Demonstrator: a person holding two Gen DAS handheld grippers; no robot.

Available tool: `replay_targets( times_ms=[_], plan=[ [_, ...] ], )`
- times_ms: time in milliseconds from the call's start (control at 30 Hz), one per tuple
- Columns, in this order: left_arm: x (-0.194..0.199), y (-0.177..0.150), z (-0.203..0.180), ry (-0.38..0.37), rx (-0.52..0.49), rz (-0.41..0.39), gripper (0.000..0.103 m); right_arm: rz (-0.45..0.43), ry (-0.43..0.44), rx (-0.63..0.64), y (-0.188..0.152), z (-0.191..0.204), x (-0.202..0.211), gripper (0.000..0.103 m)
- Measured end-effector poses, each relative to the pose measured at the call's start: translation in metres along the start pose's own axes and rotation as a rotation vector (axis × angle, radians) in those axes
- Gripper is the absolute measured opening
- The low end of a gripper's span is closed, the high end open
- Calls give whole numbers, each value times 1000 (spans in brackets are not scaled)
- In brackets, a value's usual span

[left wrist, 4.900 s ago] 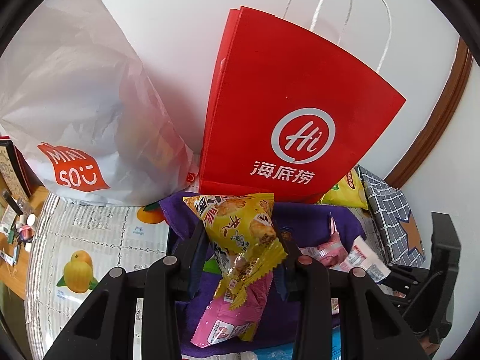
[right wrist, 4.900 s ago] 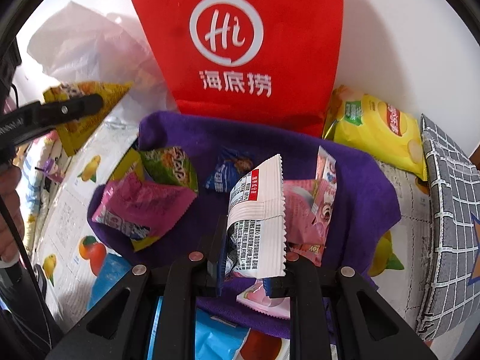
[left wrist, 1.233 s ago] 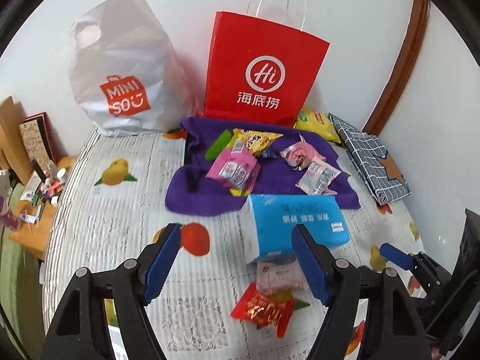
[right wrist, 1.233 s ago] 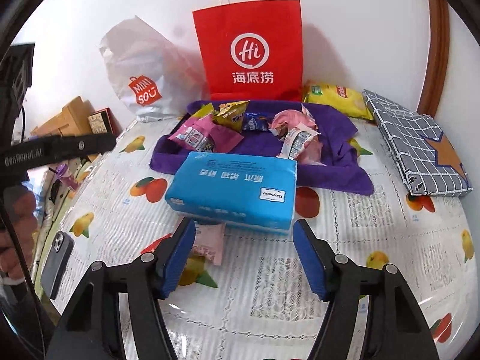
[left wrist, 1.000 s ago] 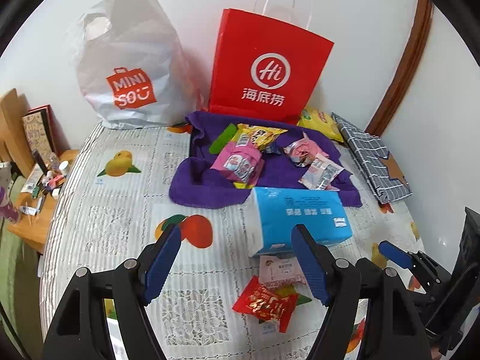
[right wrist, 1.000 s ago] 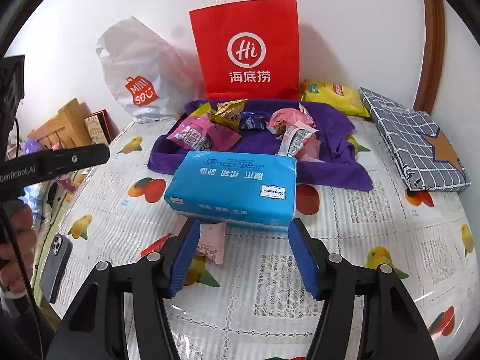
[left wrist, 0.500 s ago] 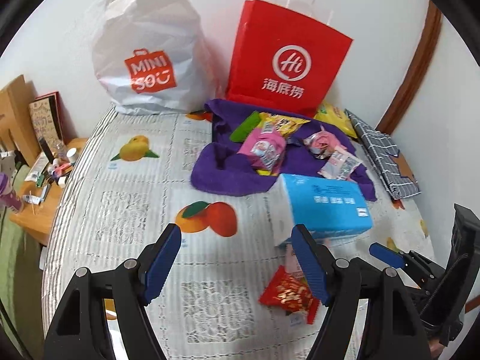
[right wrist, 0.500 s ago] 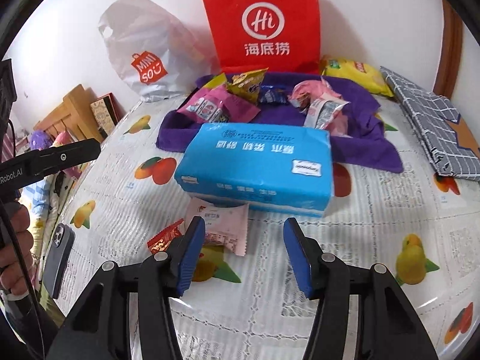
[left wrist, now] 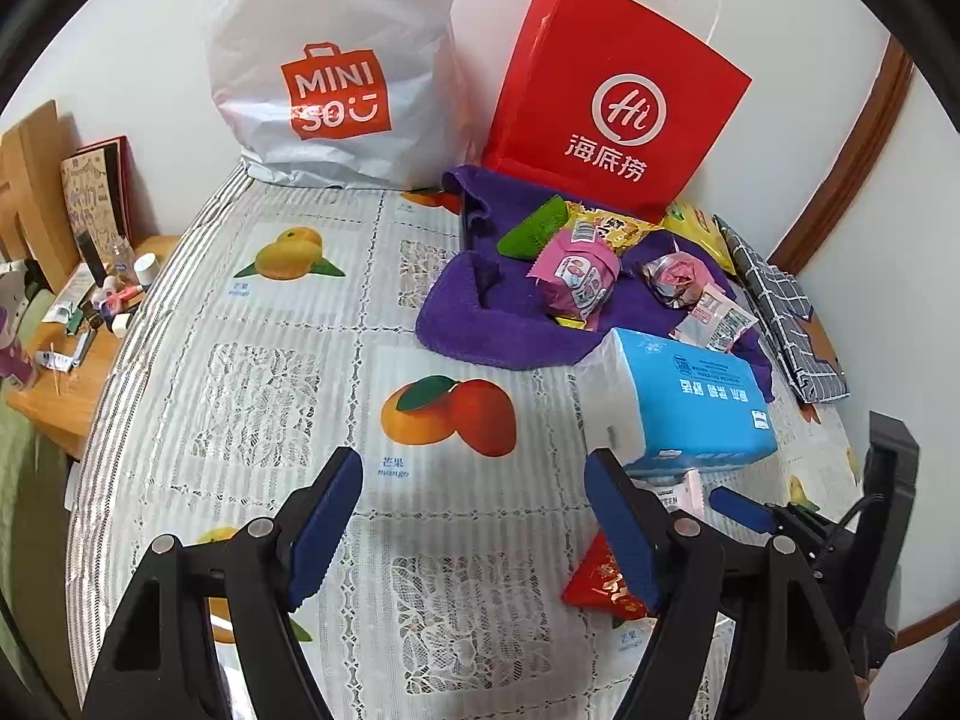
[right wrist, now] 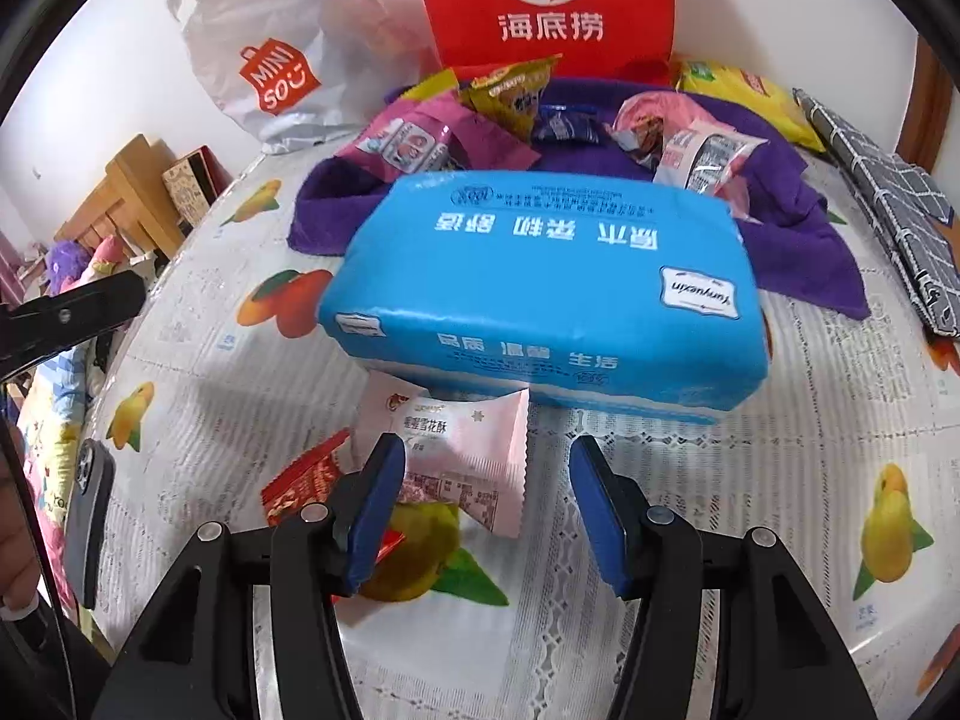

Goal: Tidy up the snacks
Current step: 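Grasp the pink candy packet with the right tool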

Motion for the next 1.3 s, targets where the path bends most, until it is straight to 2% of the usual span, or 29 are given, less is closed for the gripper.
replay_targets(
  times_ms=[267, 500, 733, 833, 900, 967, 1133, 1300],
  plan=[
    [-6, -2, 4, -8, 2, 13, 75, 19, 23, 26, -3, 10, -13, 57],
    [-12, -8, 8, 1, 10, 35, 75, -8, -16, 79, -3, 22, -18, 58],
    [-15, -16, 4, 17, -5, 56, 75, -36, 1, 92, -5, 21, -9, 40],
    [-15, -21, 0, 24, -17, 68, 75, -56, 16, 61, -6, 13, 2, 34],
    [-15, -23, -3, 29, -19, 72, 75, -75, 26, 46, -8, 7, 11, 26],
    [-14, -26, -8, 29, -22, 77, 75, -89, 32, 33, -10, 0, 21, 24],
    [-12, -34, -22, 22, -45, 88, 75, -115, -7, 4, -19, -24, 42, 23],
    [-11, -40, -35, 21, -66, 97, 75, -126, -66, -95, -37, -69, 59, 23]
  ],
)
Point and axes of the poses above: each gripper's, at about its wrist camera, not at the fingertips, and x roughly against the way its jaws point, z to its left, y to its top, the point moved 3 cm from there along -x, roughly the way its jaws point, and after that the axes turned 11 degrees about -z, right-handed, at the moved point
